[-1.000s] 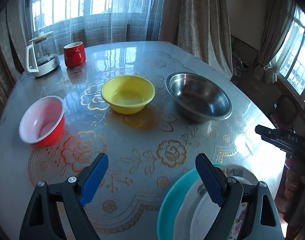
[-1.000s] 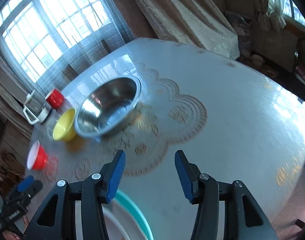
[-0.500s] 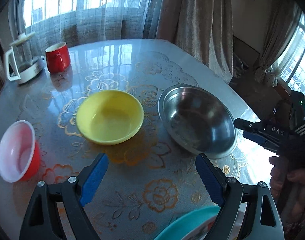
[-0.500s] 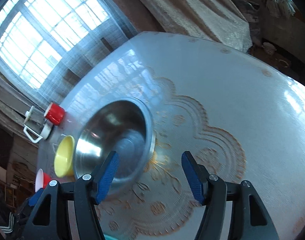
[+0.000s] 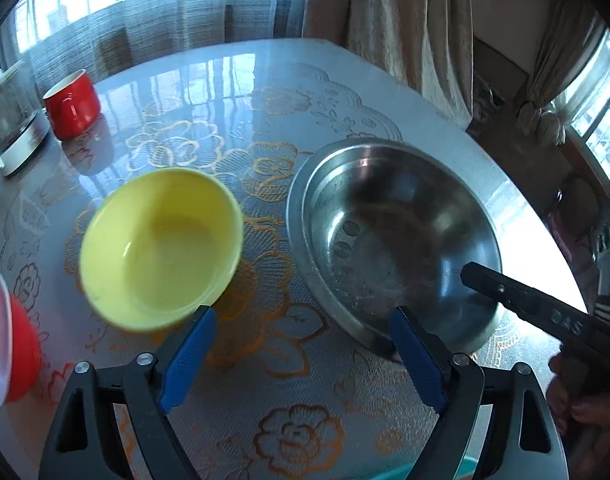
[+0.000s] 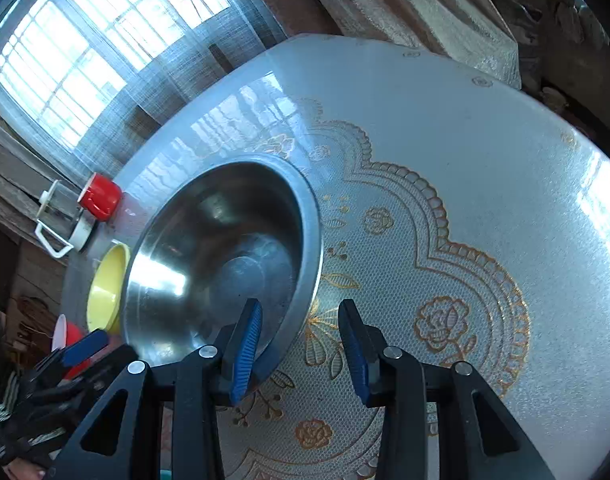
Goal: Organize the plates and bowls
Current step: 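Move the right gripper toward the steel bowl while the left gripper withdraws from the stack, then close both grippers on the rim of the steel bowl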
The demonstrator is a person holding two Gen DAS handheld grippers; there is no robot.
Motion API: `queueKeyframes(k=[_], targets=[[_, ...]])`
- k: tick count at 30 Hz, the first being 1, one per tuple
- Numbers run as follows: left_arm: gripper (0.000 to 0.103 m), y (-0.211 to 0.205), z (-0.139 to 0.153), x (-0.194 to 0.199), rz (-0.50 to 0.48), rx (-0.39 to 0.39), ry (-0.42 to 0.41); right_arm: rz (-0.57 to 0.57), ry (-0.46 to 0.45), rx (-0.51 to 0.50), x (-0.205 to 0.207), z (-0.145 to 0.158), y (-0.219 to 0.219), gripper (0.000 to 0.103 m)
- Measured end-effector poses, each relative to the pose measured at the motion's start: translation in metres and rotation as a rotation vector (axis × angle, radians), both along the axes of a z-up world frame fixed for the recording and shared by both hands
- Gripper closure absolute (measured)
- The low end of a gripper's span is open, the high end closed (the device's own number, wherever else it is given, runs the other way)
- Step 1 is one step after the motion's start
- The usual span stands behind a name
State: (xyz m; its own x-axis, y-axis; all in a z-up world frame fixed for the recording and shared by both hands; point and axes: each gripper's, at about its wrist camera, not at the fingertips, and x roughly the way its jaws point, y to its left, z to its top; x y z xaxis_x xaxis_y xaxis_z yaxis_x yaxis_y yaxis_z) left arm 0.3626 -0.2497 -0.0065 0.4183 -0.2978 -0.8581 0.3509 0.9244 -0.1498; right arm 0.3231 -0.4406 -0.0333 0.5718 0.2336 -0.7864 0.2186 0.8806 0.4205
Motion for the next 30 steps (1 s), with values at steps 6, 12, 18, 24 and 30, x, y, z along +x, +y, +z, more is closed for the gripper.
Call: queueKeyframes(k=[6,12,18,24,30], targets=[[0.036,-0.017,-0.01,0.007,-0.042,0.008,0.027,0.02,-0.005,0.007,-0.006,-0.003,0.001,0.07],[0.069,-0.024,-0.018,0.004,-0.088,0.014,0.035,0.033,-0.008,0.011,-0.013,-0.007,0.0,0.078],[0.075,-0.034,-0.009,-0.018,-0.135,0.126,-0.081,0.058,-0.012,-0.037,-0.021,-0.005,0.01,0.084],[0.075,-0.023,-0.003,-0.03,-0.121,0.107,-0.097,0.059,-0.01,-0.004,-0.036,-0.006,0.01,0.083],[0.075,-0.003,0.011,-0.054,-0.098,0.061,-0.152,0.071,-0.061,-0.018,-0.062,0.015,0.022,0.082]])
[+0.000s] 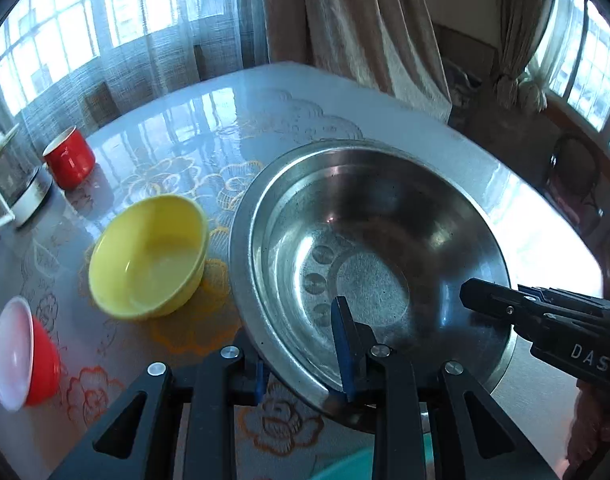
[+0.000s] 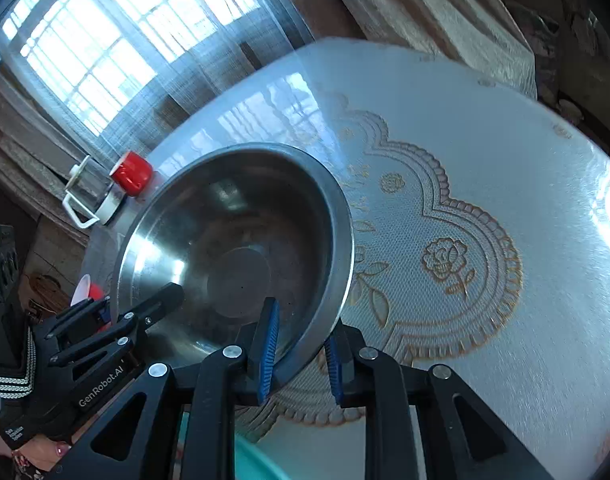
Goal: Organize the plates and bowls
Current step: 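Close both grippers on the rim of the steel bowl, then lift the steel bowl with both grippers and carry it beside the plate stack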
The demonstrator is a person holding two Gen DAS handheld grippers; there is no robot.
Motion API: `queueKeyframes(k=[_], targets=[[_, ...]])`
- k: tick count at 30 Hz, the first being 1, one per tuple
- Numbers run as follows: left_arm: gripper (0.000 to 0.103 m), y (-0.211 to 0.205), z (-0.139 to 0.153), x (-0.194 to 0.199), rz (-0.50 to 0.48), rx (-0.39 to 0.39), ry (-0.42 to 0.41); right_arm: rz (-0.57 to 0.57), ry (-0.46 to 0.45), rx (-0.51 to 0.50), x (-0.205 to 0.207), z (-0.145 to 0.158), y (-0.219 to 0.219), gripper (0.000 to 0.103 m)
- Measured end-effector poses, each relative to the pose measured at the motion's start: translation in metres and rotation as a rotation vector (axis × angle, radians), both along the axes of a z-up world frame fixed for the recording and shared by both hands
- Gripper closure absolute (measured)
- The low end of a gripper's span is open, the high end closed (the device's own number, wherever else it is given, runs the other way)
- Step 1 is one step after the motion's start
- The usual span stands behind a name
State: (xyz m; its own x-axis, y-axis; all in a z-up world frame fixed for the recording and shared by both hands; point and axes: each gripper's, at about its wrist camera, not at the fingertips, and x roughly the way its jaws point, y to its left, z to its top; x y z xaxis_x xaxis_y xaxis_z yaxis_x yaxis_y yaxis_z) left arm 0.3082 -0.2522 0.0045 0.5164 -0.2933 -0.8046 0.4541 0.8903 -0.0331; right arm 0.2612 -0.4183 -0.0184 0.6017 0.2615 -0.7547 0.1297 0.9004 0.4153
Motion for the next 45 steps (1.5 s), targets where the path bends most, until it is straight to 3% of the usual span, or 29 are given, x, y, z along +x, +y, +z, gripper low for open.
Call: queueKeyframes(k=[19,31,45], targets=[[0.075,0.085,0.044,-0.093,0.069,-0.167,-0.103,0.061,-0.186,-0.059,-0.085,0.061,0.067,0.081],[0.076,0.159,0.044,-0.161,0.166,-0.194,-0.152,0.15,-0.235,-0.068,-0.126,0.062,0.131,0.081],[0.076,0.222,0.035,-0.209,0.276,-0.183,-0.174,0.253,-0.24,-0.037,-0.154,0.05,0.196,0.081]])
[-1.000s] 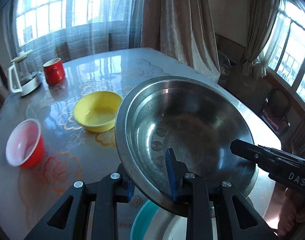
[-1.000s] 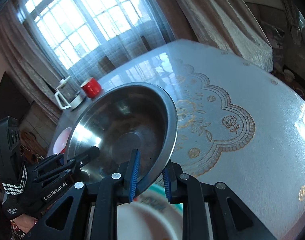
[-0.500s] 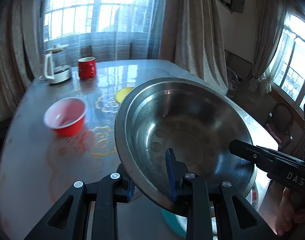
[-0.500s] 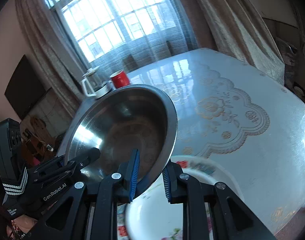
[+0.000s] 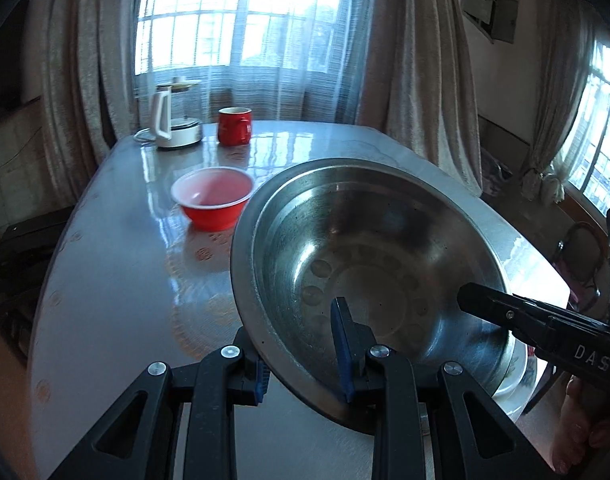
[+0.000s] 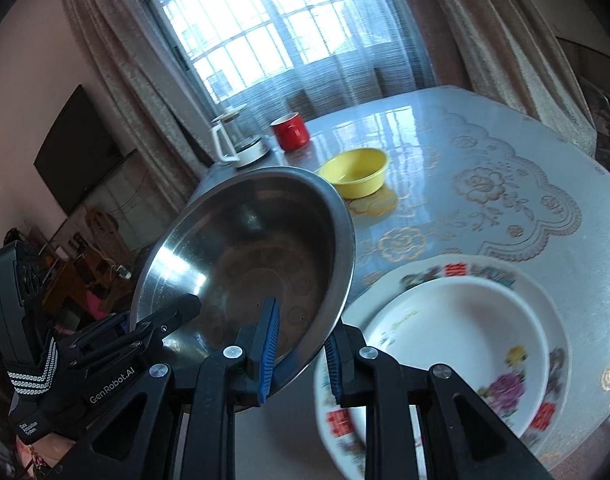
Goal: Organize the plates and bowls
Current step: 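Lift the steel bowl with both grippers and carry it beside the plate stack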
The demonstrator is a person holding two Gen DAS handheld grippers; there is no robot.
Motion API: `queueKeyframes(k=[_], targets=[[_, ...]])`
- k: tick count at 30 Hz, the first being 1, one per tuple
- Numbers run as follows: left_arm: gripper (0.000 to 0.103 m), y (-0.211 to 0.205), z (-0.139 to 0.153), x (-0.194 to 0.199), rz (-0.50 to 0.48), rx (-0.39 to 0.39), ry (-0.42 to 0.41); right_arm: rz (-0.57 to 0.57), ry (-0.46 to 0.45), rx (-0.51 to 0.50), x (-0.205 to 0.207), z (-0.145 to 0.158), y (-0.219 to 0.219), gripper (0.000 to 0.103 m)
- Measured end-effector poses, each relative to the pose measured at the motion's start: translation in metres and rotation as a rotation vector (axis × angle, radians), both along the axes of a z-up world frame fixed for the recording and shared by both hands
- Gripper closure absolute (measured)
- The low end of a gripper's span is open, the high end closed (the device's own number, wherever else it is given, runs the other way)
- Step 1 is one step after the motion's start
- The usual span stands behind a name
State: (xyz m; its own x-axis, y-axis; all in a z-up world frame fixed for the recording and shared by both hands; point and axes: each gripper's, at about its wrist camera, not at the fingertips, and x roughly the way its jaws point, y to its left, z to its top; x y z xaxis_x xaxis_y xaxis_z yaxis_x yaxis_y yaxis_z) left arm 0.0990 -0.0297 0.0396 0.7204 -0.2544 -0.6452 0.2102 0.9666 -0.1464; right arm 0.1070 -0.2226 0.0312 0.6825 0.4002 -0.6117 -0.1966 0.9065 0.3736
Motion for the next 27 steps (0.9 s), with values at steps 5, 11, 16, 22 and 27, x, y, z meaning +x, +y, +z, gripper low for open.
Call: queueKeyframes(k=[5,11,16,22,27], targets=[[0.076,0.014,-0.002,-0.012,0.036,0.01,-0.005,0.031,0.008,0.009,-0.006,-0.003,0.014,0.081],[0.076,0.024,-0.004,-0.025,0.065,0.022,-0.011,0.059,0.017,0.014,-0.012,-0.006,0.025,0.081],[0.075,0.031,-0.007,-0.031,0.085,0.028,-0.007,0.076,0.028,0.015,-0.013,-0.01,0.035,0.081],[0.075,0.038,-0.014,-0.039,0.109,0.029,0.007,0.092,0.044,0.017,-0.013,-0.016,0.043,0.081],[0.075,0.042,-0.021,-0.042,0.116,0.028,0.028,0.104,0.062,0.016,-0.015,-0.023,0.047,0.081]])
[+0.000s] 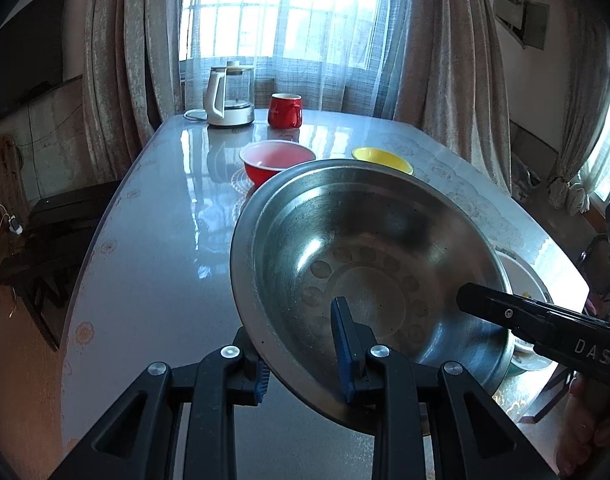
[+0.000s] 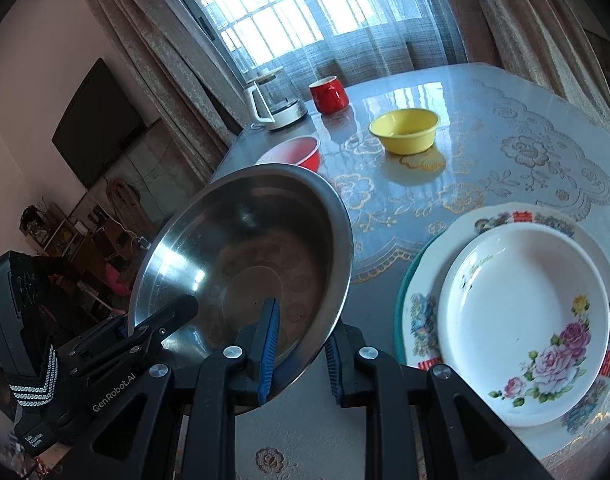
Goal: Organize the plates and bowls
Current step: 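Lift the steel bowl with both grippers and carry it beside the plate stack, then lower the steel bowl onto the table and open both grippers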
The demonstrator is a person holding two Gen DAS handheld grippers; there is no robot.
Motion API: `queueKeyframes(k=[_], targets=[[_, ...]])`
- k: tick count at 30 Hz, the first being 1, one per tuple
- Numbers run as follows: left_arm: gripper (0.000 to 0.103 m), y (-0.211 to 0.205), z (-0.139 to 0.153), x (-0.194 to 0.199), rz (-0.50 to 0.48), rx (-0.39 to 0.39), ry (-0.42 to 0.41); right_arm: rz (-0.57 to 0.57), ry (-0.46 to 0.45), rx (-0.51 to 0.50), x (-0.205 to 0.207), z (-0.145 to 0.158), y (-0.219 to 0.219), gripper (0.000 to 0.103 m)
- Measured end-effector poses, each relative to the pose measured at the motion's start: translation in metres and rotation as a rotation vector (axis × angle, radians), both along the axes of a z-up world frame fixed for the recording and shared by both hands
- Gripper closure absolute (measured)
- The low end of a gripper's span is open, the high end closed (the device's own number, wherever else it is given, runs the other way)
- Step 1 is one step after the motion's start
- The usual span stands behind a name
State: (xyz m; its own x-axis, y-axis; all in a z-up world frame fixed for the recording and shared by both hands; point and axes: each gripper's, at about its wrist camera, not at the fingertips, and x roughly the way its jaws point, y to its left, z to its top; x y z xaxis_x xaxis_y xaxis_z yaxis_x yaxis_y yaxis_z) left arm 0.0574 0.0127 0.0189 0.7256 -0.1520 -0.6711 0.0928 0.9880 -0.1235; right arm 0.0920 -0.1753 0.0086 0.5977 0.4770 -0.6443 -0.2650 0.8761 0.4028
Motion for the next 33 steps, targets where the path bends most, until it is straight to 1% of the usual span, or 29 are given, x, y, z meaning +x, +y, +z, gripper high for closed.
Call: queueKeyframes(k=[7,19,27,33], targets=[[0.075,0.003,-0.007,-0.003,0.006,-0.002,0.017,0.005,0.024,-0.003,-0.003,-0.008,0.003,0.081],[0.075,0.008,-0.026,0.006,0.02,-0.008,0.071,0.009,0.093,-0.002,0.007,-0.026,0.01,0.081],[0.075,0.008,-0.033,0.009,0.018,-0.019,0.096,0.001,0.12,-0.009,0.007,-0.033,0.009,0.081],[0.075,0.008,-0.035,0.013,0.02,-0.017,0.1,-0.001,0.125,-0.011,0.013,-0.034,0.009,0.081]])
